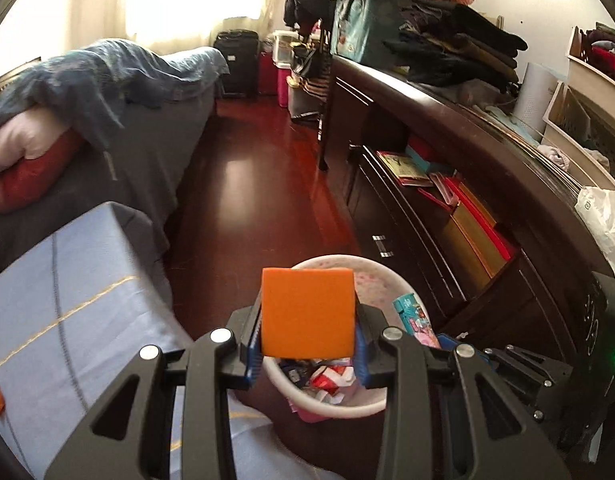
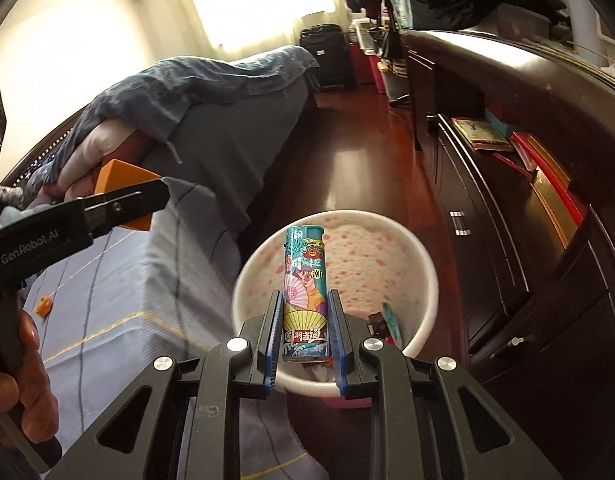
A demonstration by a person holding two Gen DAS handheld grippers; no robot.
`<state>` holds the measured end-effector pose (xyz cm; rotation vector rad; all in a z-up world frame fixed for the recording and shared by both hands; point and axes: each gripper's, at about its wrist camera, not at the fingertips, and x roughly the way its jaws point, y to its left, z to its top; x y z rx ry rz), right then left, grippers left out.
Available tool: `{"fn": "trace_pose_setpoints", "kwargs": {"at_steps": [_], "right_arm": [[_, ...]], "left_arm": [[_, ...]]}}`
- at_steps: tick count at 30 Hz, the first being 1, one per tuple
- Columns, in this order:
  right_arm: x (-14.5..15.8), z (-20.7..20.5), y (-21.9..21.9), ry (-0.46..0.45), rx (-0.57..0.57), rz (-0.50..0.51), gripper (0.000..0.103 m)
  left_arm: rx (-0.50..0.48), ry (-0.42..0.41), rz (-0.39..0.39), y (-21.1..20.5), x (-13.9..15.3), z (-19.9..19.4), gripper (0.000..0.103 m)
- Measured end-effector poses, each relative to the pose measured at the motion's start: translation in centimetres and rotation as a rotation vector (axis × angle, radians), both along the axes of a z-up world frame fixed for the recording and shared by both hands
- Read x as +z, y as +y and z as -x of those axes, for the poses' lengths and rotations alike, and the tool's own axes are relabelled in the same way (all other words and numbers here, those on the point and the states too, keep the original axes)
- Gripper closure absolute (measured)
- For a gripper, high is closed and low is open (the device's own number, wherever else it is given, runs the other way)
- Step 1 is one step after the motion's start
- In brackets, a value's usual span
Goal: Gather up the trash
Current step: 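Carry both items to the wastebasket and open both tools to drop them, then grasp the white box with the left tool while the right tool grasps the orange toy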
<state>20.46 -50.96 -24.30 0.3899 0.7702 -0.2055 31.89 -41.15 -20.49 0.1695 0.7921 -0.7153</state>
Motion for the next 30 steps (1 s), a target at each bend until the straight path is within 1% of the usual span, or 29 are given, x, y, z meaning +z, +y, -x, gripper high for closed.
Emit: {"fn": "trace_pose_setpoints", "kwargs": {"at_steps": [2, 7, 8, 9, 10, 12, 13, 14, 15, 19, 21, 23, 26, 28, 30], "right_arm": [[-0.2, -0.3, -0.6, 0.0, -0.013, -0.001, 0.081], [-0.7, -1.0, -1.8, 0.004, -0.037, 0.004, 0.081], [-0.7, -1.2, -2.0, 0.003, -0.043, 0.005, 0.081], [-0.8, -1.4, -2.1, 0.004, -0.047, 0.009, 0.081], [-0.9, -1.6, -2.2, 0.006, -0.052, 0.016, 0.081], [-1.2, -1.9, -2.4, -0.002, -0.057, 0.023, 0.075], [-1.3, -2.1, -2.4, -0.009, -0.06, 0.031, 0.068], [-1.5, -2.2, -2.5, -0.008, -0.074, 0.041, 0.054], [-1.6, -2.3, -2.6, -0.005, -0.085, 0.047, 0.052], [-1.7, -1.8, -2.3, 0.002, -0.091, 0.032, 0.052], [-1.5, -1.6, -2.0, 0.003, -0.084, 0.029, 0.049], [-1.2, -1.3, -1.2, 0.004, -0.071, 0.03, 0.046], [-0.5, -1.1, 0.4, -0.001, -0.037, 0.031, 0.043], [0.0, -1.0, 1.6, -0.004, -0.011, 0.031, 0.041], [0.8, -0.7, 3.4, -0.018, 0.028, 0.031, 0.037]], "left_arm": [[-0.01, 0.026, 0.005, -1.0, -0.5, -0.6, 0.067], [-0.018, 0.049, 0.008, -2.6, -1.2, -1.4, 0.066], [-0.019, 0.052, 0.01, -2.8, -1.3, -1.5, 0.06], [-0.018, 0.053, 0.012, -2.9, -1.2, -1.7, 0.05], [-0.014, 0.053, 0.023, -2.9, -1.2, -1.8, 0.045], [-0.012, 0.054, 0.051, -2.7, -0.9, -2.1, 0.027], [-0.009, 0.053, 0.062, -2.7, -0.7, -2.3, 0.022], [-0.008, 0.052, 0.07, -2.8, -0.5, -2.3, 0.017], [-0.004, 0.049, 0.078, -2.5, -0.3, -2.3, 0.017], [0.037, 0.016, 0.084, -0.6, 0.6, -2.0, 0.016], [0.075, -0.007, 0.078, 0.7, 1.0, -1.7, 0.012], [0.111, -0.03, 0.07, 2.4, 1.3, -1.4, 0.009], [0.174, -0.049, 0.033, 5.1, 1.5, -1.1, 0.006], [0.212, -0.061, 0.002, 7.0, 1.5, -0.8, 0.005], [0.242, -0.085, -0.027, 8.5, 1.6, -0.5, 0.005]]}}
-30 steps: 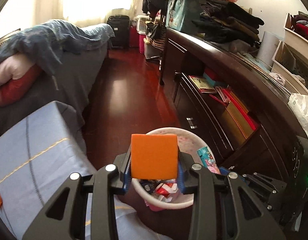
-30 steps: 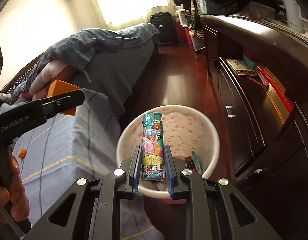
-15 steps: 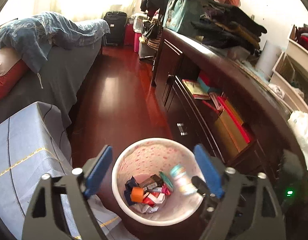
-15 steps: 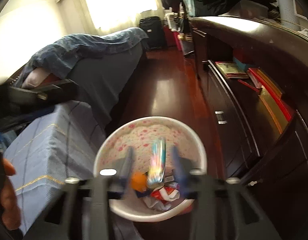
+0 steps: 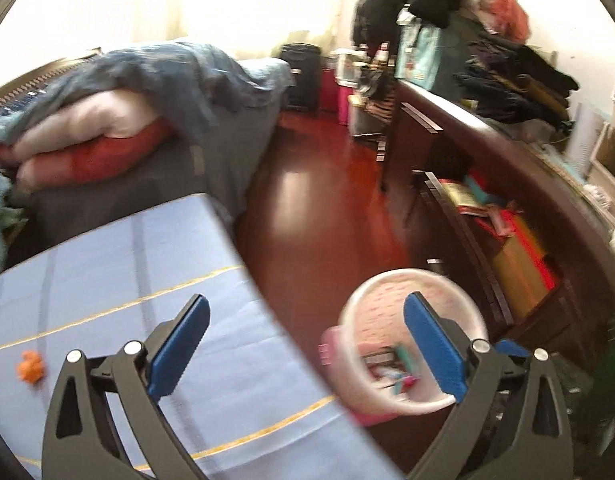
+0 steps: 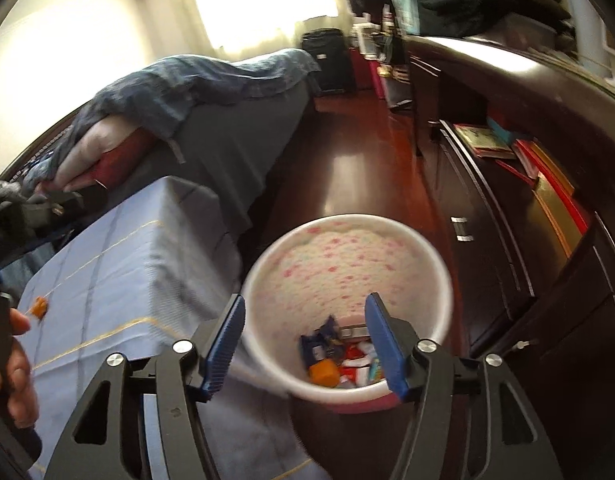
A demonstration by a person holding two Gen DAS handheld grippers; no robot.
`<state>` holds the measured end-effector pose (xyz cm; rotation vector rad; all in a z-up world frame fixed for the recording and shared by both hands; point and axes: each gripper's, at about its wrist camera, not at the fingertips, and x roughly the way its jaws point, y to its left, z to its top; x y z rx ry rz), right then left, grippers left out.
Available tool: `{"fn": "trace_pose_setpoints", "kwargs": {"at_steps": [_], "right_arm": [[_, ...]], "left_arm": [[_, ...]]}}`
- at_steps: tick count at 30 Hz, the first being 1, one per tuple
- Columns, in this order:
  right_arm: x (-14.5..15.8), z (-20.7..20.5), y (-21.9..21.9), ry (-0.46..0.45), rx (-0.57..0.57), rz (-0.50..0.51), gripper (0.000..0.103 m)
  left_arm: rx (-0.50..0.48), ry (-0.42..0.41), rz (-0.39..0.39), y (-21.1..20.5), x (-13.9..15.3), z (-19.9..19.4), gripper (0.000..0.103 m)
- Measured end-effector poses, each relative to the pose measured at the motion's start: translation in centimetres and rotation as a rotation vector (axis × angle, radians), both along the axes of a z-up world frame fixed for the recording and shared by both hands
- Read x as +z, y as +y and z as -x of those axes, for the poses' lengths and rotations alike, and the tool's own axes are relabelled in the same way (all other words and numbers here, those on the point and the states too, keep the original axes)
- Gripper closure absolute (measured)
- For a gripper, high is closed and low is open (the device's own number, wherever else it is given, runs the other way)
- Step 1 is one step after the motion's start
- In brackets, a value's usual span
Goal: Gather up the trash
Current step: 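Grasp the white box with the left tool while the right tool grasps the orange toy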
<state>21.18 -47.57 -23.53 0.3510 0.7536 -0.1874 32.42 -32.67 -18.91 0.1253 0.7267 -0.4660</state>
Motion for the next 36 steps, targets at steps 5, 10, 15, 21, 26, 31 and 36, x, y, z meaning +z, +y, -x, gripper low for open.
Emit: {"fn": "trace_pose_setpoints", "kwargs": {"at_steps": [5, 10, 15, 21, 26, 31, 36], "right_arm": [[1.6, 0.4, 4.7, -0.024, 0.104, 0.018, 0.031], [2.6, 0.2, 9.9, -0.031, 0.229, 0.022, 0.028], [2.8, -0.1, 14.4, -0.022, 0.329, 0.034, 0.025], [2.6, -0.7, 20.3, 0.003, 0.468, 0.066, 0.025], [2.9, -1.0, 24.9, -0.003, 0.564, 0.089, 0.025], [3.3, -1.4, 28.9, -0.014, 0.652, 0.11, 0.025], [3.6, -2.4, 32.3, 0.002, 0.675, 0.142, 0.025]], "left_arm": [[0.103, -0.041, -0.059, 5.7, 0.4, 1.0, 0.004], [0.235, -0.016, -0.069, 12.8, 0.0, 0.7, 0.004], [0.397, 0.02, -0.049, 20.4, -1.2, 0.5, 0.004], [0.634, 0.034, -0.003, 30.8, -1.9, 2.8, 0.004], [0.8, 0.065, -0.027, 37.5, -3.3, 3.7, 0.004], [0.853, 0.133, -0.003, 40.7, -5.3, 2.9, 0.004], [0.833, 0.163, 0.012, 41.0, -6.0, 2.2, 0.007]]}}
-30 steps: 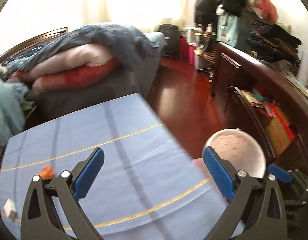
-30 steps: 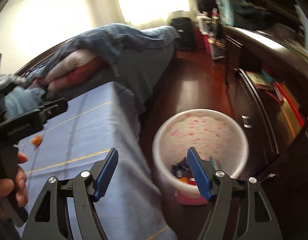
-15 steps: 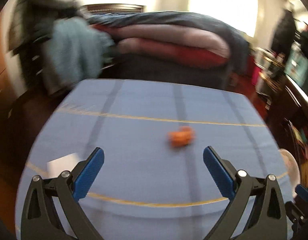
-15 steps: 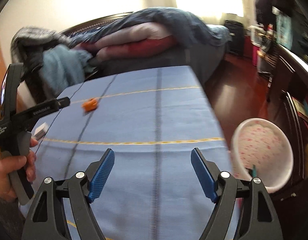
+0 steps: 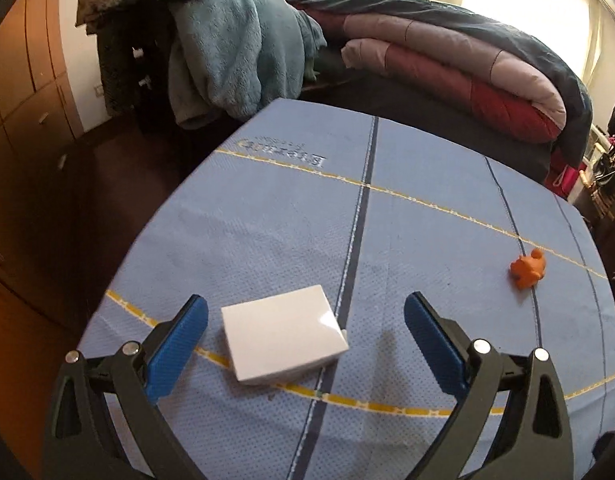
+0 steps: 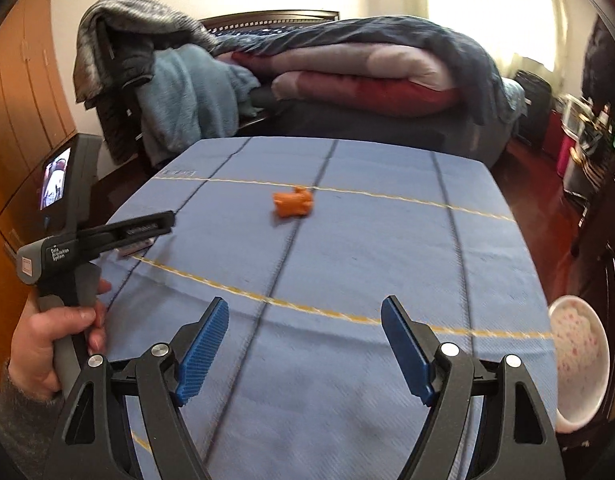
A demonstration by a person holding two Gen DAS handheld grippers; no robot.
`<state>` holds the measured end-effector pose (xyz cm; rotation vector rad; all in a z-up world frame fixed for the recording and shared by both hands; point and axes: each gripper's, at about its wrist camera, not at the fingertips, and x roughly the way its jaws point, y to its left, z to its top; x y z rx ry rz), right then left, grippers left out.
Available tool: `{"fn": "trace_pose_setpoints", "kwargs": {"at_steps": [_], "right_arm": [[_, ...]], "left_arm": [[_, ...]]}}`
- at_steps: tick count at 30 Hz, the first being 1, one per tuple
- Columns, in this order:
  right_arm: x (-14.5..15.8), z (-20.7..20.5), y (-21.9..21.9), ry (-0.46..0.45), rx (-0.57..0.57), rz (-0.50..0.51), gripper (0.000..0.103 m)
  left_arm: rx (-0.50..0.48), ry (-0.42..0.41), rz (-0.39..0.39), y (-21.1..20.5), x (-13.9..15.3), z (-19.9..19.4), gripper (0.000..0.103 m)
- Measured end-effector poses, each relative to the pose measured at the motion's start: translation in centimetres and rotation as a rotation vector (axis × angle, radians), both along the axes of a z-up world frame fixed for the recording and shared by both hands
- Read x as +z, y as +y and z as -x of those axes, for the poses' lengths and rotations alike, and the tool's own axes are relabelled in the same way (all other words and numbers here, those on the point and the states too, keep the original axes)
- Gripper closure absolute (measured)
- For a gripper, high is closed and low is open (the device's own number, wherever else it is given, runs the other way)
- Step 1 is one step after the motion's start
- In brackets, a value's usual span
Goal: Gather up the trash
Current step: 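Grasp the white box with the left tool while the right tool grasps the orange toy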
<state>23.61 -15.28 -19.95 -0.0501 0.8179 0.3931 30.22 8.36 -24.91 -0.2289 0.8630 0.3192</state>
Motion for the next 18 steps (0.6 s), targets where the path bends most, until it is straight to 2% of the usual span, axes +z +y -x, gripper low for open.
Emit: {"fn": "trace_pose_setpoints", "kwargs": {"at_steps": [1, 2, 4, 7, 8, 13, 18], "right_arm": [[0.0, -0.4, 0.5, 0.002, -0.003, 0.006, 0.025], [0.1, -0.8, 1.1, 0.002, 0.001, 0.012, 0.025], [0.0, -2.0, 2.2, 0.007, 0.004, 0.026, 0.025], [-0.1, -3.6, 3.5, 0.02, 0.0, 0.028, 0.025], [-0.3, -4.4, 3.9, 0.031, -0.003, 0.026, 0.025], [-1.5, -7.8, 5.6, 0.059, -0.029, 0.028, 0.025], [-2.9, -11.1, 6.9, 0.067, -0.065, 0.064, 0.025]], "left_arm": [[0.002, 0.005, 0.001, 0.0, -0.2, 0.0, 0.009], [0.001, 0.014, 0.003, 0.2, -0.4, -0.4, 0.016], [-0.006, 0.03, -0.017, 0.0, -0.5, -0.7, 0.021], [-0.013, 0.031, -0.041, -0.1, -0.4, -0.3, 0.038], [-0.016, 0.027, -0.042, 0.0, -0.3, -0.2, 0.048], [-0.047, 0.003, 0.027, 1.3, 0.0, 0.3, 0.048], [-0.035, -0.039, 0.046, 2.6, 0.9, 1.5, 0.048]]}}
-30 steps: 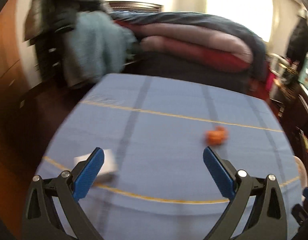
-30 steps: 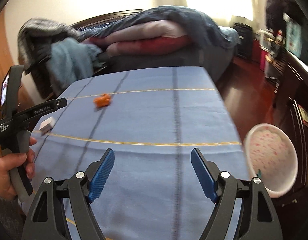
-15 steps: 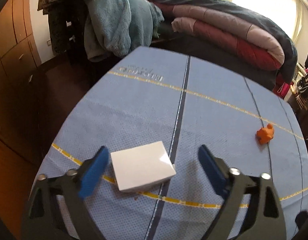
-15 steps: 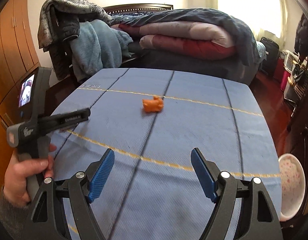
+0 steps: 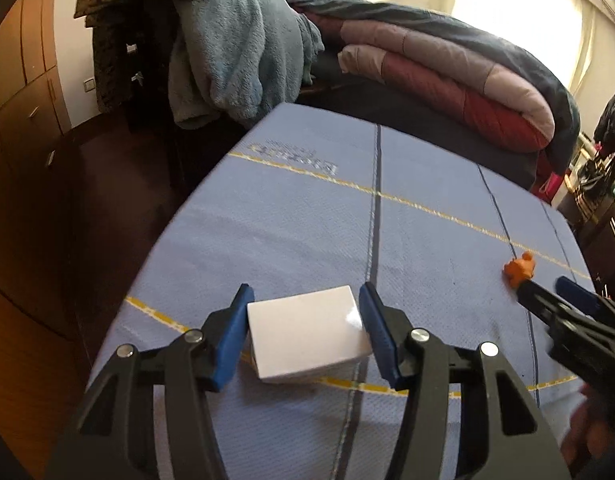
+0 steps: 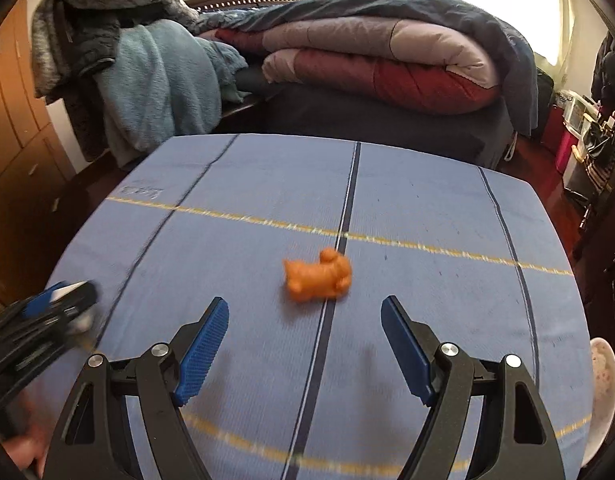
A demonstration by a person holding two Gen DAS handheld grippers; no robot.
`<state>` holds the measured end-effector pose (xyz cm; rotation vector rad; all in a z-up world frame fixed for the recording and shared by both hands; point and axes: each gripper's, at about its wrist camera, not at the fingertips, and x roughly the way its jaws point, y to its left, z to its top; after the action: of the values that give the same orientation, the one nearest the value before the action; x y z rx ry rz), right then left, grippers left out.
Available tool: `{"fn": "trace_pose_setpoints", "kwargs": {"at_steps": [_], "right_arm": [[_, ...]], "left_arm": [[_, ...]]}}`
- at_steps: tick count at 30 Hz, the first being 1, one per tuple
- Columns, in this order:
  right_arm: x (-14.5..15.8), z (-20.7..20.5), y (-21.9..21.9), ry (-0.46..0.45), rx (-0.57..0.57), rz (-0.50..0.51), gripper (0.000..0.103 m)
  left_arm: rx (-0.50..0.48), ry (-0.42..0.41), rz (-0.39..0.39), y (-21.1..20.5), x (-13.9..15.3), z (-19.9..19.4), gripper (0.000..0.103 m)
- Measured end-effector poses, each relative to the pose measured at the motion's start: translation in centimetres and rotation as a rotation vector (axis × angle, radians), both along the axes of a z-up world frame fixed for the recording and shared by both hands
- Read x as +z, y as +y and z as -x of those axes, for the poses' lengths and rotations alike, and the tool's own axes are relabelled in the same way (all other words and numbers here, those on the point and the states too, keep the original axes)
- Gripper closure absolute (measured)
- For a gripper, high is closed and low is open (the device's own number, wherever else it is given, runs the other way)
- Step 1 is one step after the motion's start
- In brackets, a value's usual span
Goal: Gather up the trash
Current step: 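Grasp the white box with the left tool while the right tool grasps the orange toy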
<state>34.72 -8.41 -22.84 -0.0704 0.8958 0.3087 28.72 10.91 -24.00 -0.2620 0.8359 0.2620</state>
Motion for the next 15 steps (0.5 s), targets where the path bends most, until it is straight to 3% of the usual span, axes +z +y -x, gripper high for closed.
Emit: {"fn": "trace_pose_setpoints", "kwargs": {"at_steps": [5, 10, 12, 15], "right_arm": [[-1.0, -2.3, 0.6, 0.02, -0.019, 0.005, 0.026], [-1.7, -2.7, 1.1, 0.032, -0.022, 0.037, 0.042], [-1.6, -2.4, 1.1, 0.023, -0.012, 0.041, 0.06], [-1.5, -2.1, 1.3, 0.027, 0.002, 0.055, 0.061]], "left_arm": [[0.005, -0.033, 0.012, 1.0, 1.0, 0.5, 0.048], [0.003, -0.042, 0.012, 1.1, 1.4, 0.7, 0.048], [0.003, -0.039, 0.012, 1.1, 1.3, 0.7, 0.048], [-0.001, -0.035, 0.018, 0.9, 1.4, 0.8, 0.048]]}}
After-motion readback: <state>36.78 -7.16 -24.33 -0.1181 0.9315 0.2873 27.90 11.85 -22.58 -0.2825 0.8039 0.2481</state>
